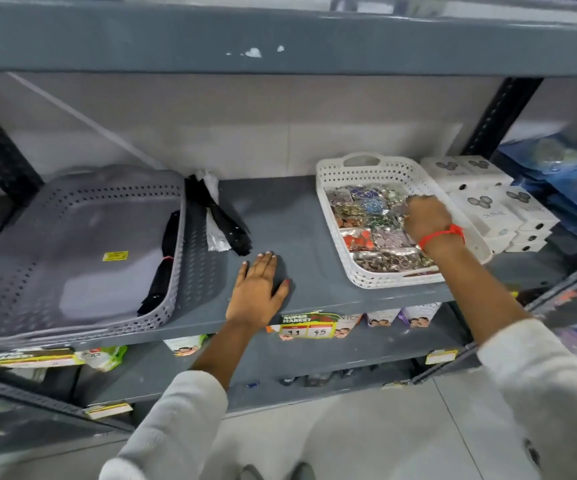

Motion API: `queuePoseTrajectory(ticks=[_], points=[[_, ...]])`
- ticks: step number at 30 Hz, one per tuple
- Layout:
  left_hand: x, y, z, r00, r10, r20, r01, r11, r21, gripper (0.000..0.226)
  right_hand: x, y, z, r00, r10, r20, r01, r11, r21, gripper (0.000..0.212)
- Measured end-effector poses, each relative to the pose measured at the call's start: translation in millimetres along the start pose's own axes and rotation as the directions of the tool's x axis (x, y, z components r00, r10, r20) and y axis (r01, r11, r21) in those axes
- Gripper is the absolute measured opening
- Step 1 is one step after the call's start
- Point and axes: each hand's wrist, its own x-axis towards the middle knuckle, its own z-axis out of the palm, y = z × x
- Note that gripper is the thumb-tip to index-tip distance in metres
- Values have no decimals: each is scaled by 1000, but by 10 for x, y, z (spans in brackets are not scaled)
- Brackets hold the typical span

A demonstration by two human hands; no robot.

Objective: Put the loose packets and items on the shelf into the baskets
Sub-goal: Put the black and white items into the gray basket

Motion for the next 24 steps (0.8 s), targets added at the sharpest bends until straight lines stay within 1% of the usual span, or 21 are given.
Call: queuePoseTrajectory(ticks=[1, 2, 3, 4, 6, 8, 10, 12, 15, 17, 18, 20, 22, 24], points=[[-19, -1, -20, 999, -7, -54, 3, 997, -83, 55, -38, -136, -18, 998, -35, -60, 39, 997, 71, 22], [-44, -2, -51, 989, -37, -140, 11, 983, -182, 52, -92, -291, -30, 991, -72, -114, 88, 986, 140, 18], [-65, 8, -80, 965, -86, -246, 17, 963, -270, 48, -171, -447, -37, 981, -112, -157, 143, 969, 200, 15], [-76, 11, -111, 926, -144, -349, 25, 946, -323, 44, -259, -607, -34, 968, -159, -194, 205, 946, 250, 14], [-37, 1, -184, 846, -224, -484, 54, 939, -340, 39, -446, -896, 23, 942, -242, -234, 311, 891, 330, 16], [94, -40, -277, 809, -261, -527, 101, 945, -312, 36, -602, -1117, 181, 926, -325, -191, 375, 845, 382, 23], [273, -112, -374, 805, -320, -500, 193, 938, -288, 36, -716, -1283, 411, 915, -398, -58, 389, 838, 383, 27], [456, -204, -449, 803, -408, -435, 318, 910, -266, 42, -788, -1394, 658, 911, -405, 70, 357, 863, 357, 39], [701, -338, -532, 794, -508, -333, 446, 860, -249, 58, -834, -1478, 984, 910, -384, 158, 325, 896, 303, 61], [846, -405, -584, 801, -532, -273, 481, 845, -234, 66, -855, -1509, 1152, 909, -378, 174, 326, 907, 266, 68], [913, -440, -609, 808, -536, -245, 491, 842, -223, 67, -868, -1512, 1212, 912, -379, 157, 339, 911, 234, 70], [1026, -519, -646, 814, -551, -183, 519, 832, -198, 66, -878, -1512, 1274, 917, -383, 115, 358, 914, 188, 72], [1094, -583, -667, 809, -572, -131, 551, 818, -167, 66, -871, -1512, 1292, 920, -379, 99, 357, 916, 186, 73], [1128, -617, -658, 799, -589, -121, 574, 807, -143, 64, -859, -1507, 1300, 922, -377, 91, 357, 916, 181, 73]])
